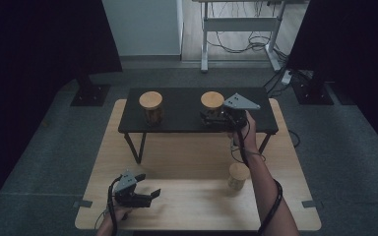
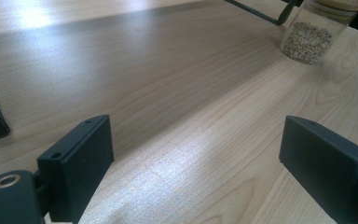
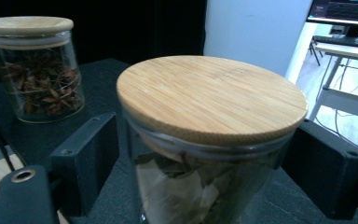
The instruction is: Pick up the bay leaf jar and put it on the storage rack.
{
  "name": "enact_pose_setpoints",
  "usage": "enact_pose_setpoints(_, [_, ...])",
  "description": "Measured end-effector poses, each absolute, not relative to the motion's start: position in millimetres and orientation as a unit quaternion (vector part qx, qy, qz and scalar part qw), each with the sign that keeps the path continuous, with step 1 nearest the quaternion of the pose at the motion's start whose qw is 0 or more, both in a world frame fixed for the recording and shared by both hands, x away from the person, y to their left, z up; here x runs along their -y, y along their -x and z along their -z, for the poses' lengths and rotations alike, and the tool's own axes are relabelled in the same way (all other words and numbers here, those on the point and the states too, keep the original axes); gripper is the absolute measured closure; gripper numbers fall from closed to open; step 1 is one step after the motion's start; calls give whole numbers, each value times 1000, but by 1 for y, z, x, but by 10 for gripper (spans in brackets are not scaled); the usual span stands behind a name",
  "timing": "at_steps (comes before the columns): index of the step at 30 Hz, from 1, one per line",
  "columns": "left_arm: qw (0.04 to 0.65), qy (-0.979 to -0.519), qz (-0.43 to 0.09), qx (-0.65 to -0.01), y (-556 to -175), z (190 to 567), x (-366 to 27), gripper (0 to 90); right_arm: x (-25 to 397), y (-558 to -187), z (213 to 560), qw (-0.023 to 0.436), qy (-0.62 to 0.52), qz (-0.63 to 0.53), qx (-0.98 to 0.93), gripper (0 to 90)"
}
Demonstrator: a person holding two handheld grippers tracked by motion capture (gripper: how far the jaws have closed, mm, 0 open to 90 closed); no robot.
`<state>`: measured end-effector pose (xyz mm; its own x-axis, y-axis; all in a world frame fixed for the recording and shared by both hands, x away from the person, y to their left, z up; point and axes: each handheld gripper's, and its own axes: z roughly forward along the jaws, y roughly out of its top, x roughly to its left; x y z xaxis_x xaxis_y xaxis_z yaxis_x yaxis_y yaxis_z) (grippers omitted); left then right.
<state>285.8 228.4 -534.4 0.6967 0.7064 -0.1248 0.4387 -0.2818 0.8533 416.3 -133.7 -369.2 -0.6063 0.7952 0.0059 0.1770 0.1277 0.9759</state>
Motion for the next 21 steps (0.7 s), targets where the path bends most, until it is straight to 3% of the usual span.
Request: enact_pose_setpoints(21, [476,-789,-142,-362,-285,534,-228,91,146,-398,374,274,-350,-573,-688,126])
